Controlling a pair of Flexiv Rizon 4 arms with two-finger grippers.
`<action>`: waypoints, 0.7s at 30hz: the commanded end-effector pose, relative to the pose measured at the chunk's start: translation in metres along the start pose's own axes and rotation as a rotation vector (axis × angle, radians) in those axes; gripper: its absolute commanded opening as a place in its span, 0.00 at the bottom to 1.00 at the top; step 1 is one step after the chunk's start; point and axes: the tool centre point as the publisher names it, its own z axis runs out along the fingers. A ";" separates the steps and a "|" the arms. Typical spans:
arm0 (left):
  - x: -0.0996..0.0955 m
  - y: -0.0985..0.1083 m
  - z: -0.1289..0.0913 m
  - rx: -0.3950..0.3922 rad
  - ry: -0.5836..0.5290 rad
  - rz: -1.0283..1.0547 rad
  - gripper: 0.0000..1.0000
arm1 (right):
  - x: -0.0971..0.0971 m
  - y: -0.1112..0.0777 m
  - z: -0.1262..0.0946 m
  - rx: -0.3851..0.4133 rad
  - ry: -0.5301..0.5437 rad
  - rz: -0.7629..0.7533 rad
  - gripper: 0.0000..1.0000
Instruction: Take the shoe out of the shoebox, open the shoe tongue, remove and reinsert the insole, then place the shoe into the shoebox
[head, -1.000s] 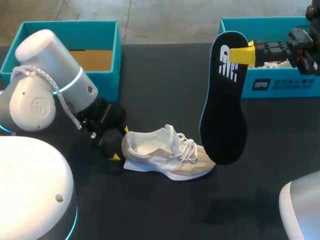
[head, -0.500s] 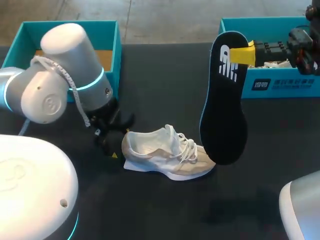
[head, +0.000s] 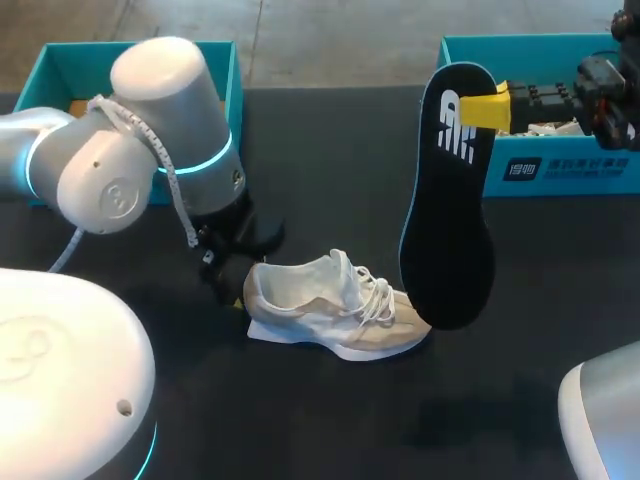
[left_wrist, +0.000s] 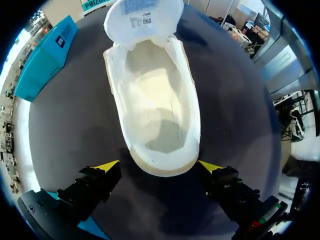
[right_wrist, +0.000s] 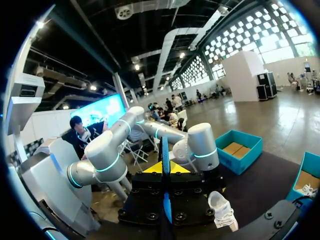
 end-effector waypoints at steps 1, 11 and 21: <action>0.000 -0.006 -0.020 0.006 -0.013 -0.002 1.00 | -0.002 0.005 0.004 0.007 0.003 0.002 0.00; -0.019 -0.040 -0.042 0.046 -0.030 -0.010 1.00 | -0.002 0.005 0.004 0.007 0.003 0.002 0.00; -0.027 -0.070 -0.027 0.035 -0.024 0.004 1.00 | -0.002 0.005 0.004 0.007 0.003 0.002 0.00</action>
